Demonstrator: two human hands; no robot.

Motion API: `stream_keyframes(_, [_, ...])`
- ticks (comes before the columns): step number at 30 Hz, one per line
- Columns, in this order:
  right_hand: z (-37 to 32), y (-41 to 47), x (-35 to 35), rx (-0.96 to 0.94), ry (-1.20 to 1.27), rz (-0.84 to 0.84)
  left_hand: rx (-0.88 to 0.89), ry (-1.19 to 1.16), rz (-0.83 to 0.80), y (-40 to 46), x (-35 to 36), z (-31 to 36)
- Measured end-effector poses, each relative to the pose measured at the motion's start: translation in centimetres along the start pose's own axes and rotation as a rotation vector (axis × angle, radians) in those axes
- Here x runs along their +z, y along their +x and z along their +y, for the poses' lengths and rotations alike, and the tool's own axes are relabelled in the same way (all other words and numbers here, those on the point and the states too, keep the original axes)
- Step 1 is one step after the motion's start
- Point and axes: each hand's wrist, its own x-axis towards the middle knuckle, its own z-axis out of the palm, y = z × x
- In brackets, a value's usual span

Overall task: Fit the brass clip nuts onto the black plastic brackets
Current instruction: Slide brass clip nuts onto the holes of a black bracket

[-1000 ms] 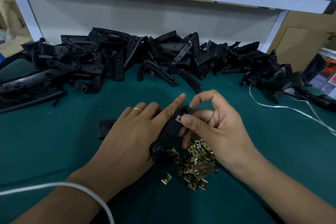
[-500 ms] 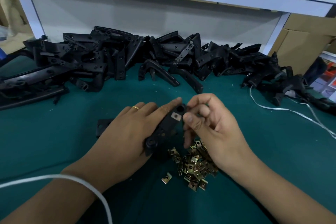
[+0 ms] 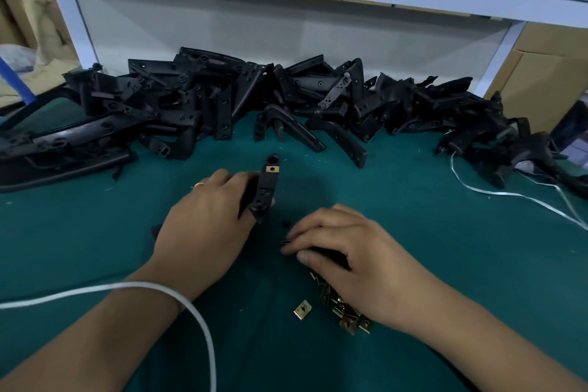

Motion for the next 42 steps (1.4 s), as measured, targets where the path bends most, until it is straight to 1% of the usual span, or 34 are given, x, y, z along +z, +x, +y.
stream_keyframes(5, [-0.1, 0.0, -0.3, -0.044, 0.042, 0.053, 0.021, 0.047, -0.019, 0.0, -0.1, 0.2])
stream_keyframes(7, [0.0, -0.1, -0.3, -0.007, 0.121, 0.106, 0.026, 0.054, -0.026, 0.0, -0.2, 0.2])
stream_keyframes(9, [0.2, -0.1, -0.4, 0.069, 0.188, 0.184, 0.046, 0.045, -0.034, -0.1, -0.2, 0.3])
stream_keyframes(11, [0.4, 0.1, -0.6, 0.138, 0.337, 0.26, 0.081, 0.025, -0.045, -0.3, -0.3, 0.5])
stream_keyframes(13, [0.6, 0.1, -1.2, 0.152, 0.555, 0.305, 0.125, 0.021, -0.06, -0.4, -0.3, 0.9])
stream_keyframes(14, [0.7, 0.1, -1.4, 0.151, 0.625, 0.326, 0.144, 0.022, -0.067, -0.5, -0.3, 1.1])
stream_keyframes(18, [1.1, 0.1, -2.0, 0.197, 0.722, 0.472, 0.195, -0.003, -0.059, -0.6, -0.3, 1.9])
stream_keyframes(21, [1.2, 0.3, -2.2, 0.237, 0.897, 0.536, 0.204, -0.014, -0.04, -0.7, -0.4, 2.0])
stream_keyframes(24, [0.9, 0.3, -2.0, 0.236, 1.024, 0.491, 0.19, -0.033, -0.011, -0.7, -0.5, 2.1])
stream_keyframes(27, [0.4, 0.3, -1.6, 0.281, 1.105, 0.428, 0.178, -0.05, 0.025, -0.7, -0.7, 2.3])
stream_keyframes(33, [-0.3, 0.4, -0.6, 0.313, 1.121, 0.305, 0.16, -0.06, 0.103, -0.7, -1.1, 2.6])
stream_keyframes(42, [-0.6, 0.3, 0.0, 0.309, 1.127, 0.217, 0.16, -0.096, 0.093, -0.7, -0.9, 2.8])
